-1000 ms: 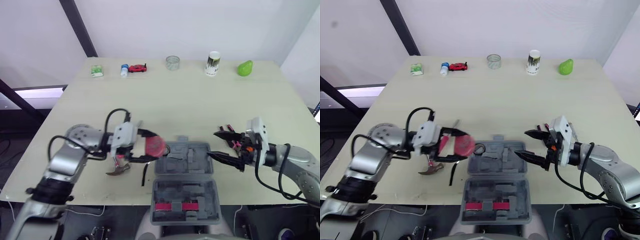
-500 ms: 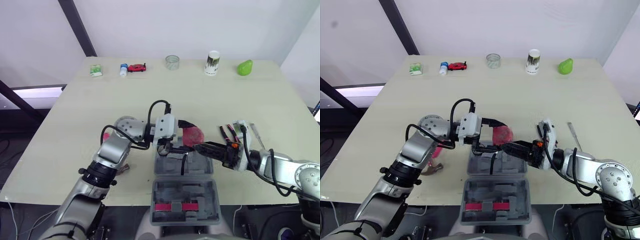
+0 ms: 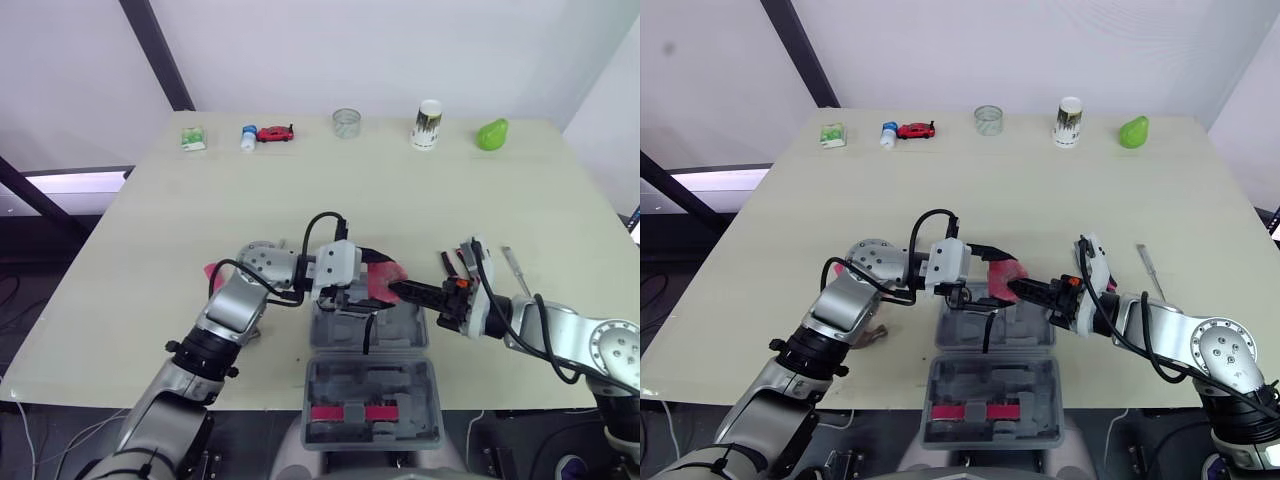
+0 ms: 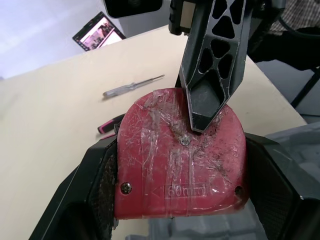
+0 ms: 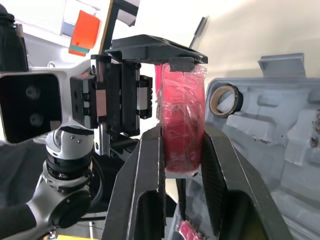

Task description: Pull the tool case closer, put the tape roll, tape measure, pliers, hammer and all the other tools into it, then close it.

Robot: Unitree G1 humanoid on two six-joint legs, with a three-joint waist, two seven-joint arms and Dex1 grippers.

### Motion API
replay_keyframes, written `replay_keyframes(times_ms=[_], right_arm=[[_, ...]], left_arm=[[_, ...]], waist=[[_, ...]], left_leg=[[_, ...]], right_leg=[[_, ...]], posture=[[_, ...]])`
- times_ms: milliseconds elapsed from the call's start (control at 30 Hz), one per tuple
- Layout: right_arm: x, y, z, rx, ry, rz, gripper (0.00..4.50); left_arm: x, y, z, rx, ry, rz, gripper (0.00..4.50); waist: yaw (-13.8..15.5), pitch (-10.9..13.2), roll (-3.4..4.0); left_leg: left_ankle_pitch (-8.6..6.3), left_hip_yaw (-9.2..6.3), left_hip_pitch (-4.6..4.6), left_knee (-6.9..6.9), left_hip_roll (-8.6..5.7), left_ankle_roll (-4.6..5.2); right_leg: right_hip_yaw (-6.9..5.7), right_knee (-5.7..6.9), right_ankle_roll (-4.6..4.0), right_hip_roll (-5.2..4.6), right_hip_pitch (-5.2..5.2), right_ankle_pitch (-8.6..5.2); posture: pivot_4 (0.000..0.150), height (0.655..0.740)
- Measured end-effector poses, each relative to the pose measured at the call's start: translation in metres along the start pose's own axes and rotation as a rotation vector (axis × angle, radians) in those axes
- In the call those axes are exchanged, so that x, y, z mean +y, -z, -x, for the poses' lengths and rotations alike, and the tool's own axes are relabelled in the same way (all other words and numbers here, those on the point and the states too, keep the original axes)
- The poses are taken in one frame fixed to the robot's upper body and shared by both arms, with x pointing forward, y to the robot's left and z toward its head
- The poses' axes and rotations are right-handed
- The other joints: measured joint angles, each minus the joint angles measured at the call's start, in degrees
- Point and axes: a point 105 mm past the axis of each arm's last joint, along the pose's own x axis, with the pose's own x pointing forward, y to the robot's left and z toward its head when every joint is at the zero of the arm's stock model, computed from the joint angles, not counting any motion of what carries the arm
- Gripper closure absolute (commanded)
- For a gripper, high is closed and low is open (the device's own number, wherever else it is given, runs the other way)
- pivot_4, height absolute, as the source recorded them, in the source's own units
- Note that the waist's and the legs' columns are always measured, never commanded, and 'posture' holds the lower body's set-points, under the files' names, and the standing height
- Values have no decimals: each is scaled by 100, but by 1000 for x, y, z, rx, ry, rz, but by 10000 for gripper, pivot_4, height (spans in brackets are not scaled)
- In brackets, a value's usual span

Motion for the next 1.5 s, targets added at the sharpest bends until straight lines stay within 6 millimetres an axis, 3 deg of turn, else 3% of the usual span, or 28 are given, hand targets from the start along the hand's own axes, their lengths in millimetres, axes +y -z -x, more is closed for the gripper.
replay_keyframes(times_ms=[67,133,200,367,500,633,833,1100,1333,1500], right_arm=[[0,0,-2,6,-1,2,40626],[1,-1,-2,8,-5,9,40627],[4,-2,-2,8,-22,23,40627],[4,0,4,38,-33,57,40627],[-11,-1,29,46,14,59,40627],[-43,11,62,73,109,-23,40627],[-100,37,101,98,300,-147,40627],[-122,49,104,102,324,-168,40627],[-124,44,88,67,286,-165,40627],[-125,46,87,61,284,-178,40627]], left_arm=[[-1,1,1,4,-3,6,15000],[0,0,2,3,-8,15,4629],[-1,0,2,-12,-8,50,0],[-8,-2,12,-58,11,134,0],[-19,-5,38,-96,39,221,0],[-35,-11,66,-106,89,267,0],[-58,-16,90,-68,152,298,0],[-66,-29,85,-98,175,277,0],[-66,-31,83,-99,178,270,0],[-66,-31,83,-99,180,265,0]], waist=[[0,0,0],[0,0,0],[0,0,0],[0,0,0],[4,0,0],[14,0,0],[13,0,1],[7,0,1],[-3,-1,1],[-2,-1,1]], left_leg=[[0,0,0,0,0,0],[0,0,0,0,1,0],[0,0,0,1,1,0],[-1,0,-2,1,3,1],[-1,1,-2,1,4,2],[-2,3,-1,2,4,3],[-3,10,3,2,5,5],[-3,15,7,3,5,5],[-3,19,11,3,5,5],[-3,18,12,3,5,5]], right_leg=[[0,0,0,0,0,0],[0,0,0,0,0,0],[0,0,0,0,0,0],[-1,-1,0,0,-1,0],[-1,-2,0,-1,-1,0],[0,-2,0,-1,0,0],[4,-3,0,0,0,0],[12,-3,1,9,0,-1],[17,-2,1,17,1,0],[17,-2,1,17,1,0]], posture=[[1500,7400],[1500,7400],[1500,7400],[1500,7400],[1500,7400],[1500,7400],[1500,7400],[1500,7400],[1500,7400],[1500,7400]])
